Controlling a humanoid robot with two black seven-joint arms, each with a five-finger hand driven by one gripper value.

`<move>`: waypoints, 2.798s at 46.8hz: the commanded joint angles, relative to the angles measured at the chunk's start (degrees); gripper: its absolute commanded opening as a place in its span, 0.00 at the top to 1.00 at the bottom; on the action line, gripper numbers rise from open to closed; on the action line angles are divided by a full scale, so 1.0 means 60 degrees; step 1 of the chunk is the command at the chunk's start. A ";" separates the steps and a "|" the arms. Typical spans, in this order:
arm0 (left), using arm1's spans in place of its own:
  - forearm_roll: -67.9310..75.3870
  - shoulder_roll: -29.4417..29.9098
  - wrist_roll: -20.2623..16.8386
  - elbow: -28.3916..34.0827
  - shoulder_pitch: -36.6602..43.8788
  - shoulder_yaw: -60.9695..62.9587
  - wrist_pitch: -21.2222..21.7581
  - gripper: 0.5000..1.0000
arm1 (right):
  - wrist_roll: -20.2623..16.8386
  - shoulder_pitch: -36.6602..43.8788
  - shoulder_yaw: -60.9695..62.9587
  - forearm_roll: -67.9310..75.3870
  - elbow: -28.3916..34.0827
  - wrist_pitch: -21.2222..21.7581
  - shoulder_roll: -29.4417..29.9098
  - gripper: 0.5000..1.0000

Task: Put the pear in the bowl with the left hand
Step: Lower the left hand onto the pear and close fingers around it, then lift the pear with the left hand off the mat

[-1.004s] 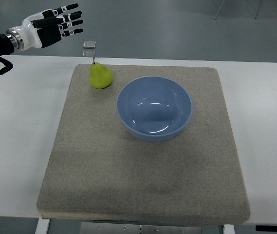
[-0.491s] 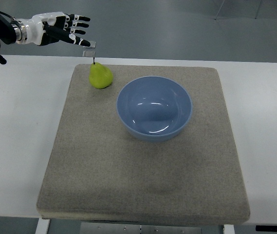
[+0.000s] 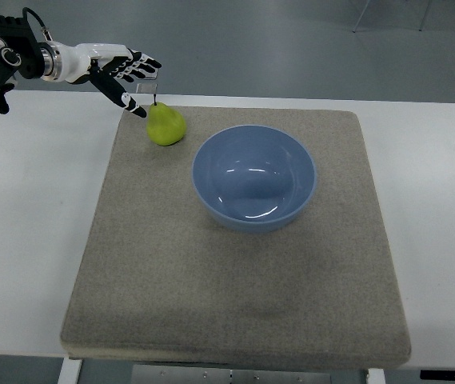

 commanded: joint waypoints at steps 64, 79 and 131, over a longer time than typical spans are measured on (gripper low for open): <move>0.2963 -0.1888 -0.0013 0.0830 0.0335 0.0459 0.1953 0.14 | 0.0001 0.0014 0.0006 0.0000 0.0000 0.0000 0.0000 0.15; 0.2948 -0.1932 0.0002 0.0816 0.0335 0.0665 0.1968 0.42 | 0.0001 0.0000 0.0006 0.0000 0.0000 0.0000 0.0000 0.15; 0.2802 -0.1771 -0.0013 0.0684 0.0116 0.0518 0.1880 1.00 | 0.0001 0.0000 0.0006 0.0000 0.0000 0.0000 0.0000 0.15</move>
